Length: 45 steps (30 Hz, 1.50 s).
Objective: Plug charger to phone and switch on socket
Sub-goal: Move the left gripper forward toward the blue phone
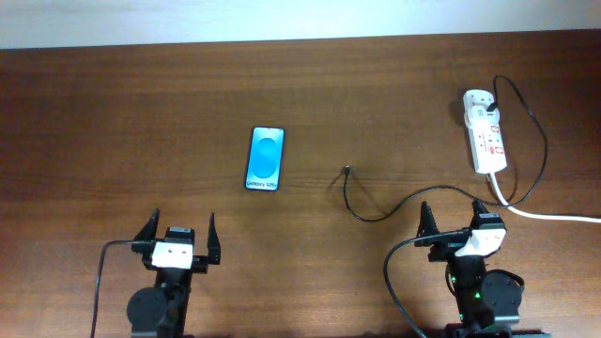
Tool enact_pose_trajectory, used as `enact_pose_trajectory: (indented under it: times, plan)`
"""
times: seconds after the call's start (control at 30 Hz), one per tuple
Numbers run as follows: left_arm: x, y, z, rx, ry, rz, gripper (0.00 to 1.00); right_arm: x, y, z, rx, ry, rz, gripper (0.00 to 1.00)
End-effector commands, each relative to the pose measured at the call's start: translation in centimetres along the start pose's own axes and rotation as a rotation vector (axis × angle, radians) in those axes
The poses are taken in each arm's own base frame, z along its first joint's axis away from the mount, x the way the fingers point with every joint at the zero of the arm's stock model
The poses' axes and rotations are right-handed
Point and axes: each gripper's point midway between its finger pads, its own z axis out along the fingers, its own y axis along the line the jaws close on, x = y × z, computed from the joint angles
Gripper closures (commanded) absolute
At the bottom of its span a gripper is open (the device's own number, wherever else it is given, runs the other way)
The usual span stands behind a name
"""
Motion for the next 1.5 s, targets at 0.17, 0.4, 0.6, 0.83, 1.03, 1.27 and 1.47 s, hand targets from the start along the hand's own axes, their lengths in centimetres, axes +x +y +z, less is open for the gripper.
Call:
enact_pose_trajectory:
  times: [0.17,0.4,0.6,0.83,1.03,1.27,1.47]
  plan:
    - [0.18,0.3,-0.03,-0.016,0.005,0.016,0.01,0.19,0.37,-0.01,-0.02,0.003,0.005,0.02]
    - [0.18,0.3,-0.03,-0.016,0.005,0.016,0.01,0.19,0.37,-0.01,-0.02,0.003,0.005,0.02]
    - [0.18,0.3,-0.03,-0.016,0.005,0.016,0.01,0.19,0.37,-0.01,-0.02,0.003,0.005,0.02]
    - [0.18,0.65,-0.04,-0.036,0.006,0.024,0.01,0.19,0.37,-0.01,-0.02,0.003,0.005,0.02]
    - [0.27,0.62,-0.04,-0.035,0.01,0.023,0.01,0.19,0.37,-0.01,-0.02,0.003,0.005,0.02]
    - [0.26,0.6,-0.04,-0.033,0.009,0.023,0.01,0.19,0.37,-0.01,-0.02,0.003,0.005,0.02]
    - [-0.01,0.37,-0.03,-0.019,-0.002,0.023,0.01,0.19,0.37,-0.01,-0.02,0.003,0.005,0.02]
